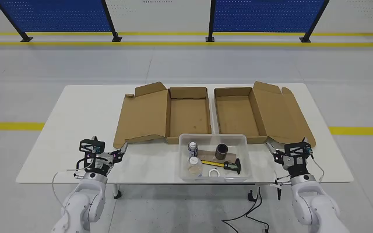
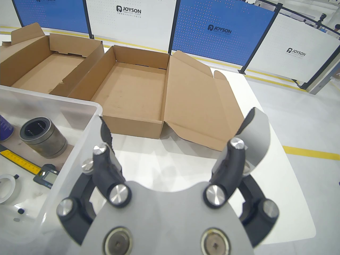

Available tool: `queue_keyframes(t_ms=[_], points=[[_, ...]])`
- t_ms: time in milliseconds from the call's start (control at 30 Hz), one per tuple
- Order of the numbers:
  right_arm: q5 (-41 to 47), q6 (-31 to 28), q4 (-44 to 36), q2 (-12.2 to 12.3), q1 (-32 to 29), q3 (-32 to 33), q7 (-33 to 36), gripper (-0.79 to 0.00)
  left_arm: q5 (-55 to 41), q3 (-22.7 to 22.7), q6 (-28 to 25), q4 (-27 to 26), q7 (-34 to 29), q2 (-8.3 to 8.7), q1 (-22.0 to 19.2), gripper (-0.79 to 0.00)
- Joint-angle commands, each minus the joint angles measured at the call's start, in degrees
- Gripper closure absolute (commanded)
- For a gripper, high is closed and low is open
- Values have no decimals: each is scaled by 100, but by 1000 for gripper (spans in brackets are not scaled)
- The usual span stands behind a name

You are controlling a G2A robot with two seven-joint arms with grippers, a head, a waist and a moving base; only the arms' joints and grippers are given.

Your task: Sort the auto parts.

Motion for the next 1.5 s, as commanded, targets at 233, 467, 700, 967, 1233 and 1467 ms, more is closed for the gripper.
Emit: queue_keyframes(t_ms=[233, 467, 700, 967, 1233, 1467], points=[[0, 0, 0, 0, 0, 0, 0, -785, 10, 4, -7, -11, 3, 0, -8, -785], [0, 0, 0, 0, 0, 0, 0, -785, 217, 172, -228, -109, -150, -10, -282, -785], [0, 0, 0, 0, 0, 0, 0, -785, 155, 613, -778, -315, -353, -41, -874, -785], [0, 0, 0, 0, 0, 0, 0, -785, -267, 1334, -1882, -638, -563, -84, -1396, -785], [0, 0, 0, 0, 0, 0, 0, -785, -1091, 1692, -2860, -799, -1135, -75, -1375, -785], [0, 0, 0, 0, 0, 0, 0, -785, -1390, 1853, -3323, -801, -1637, -40, -1301, -785]])
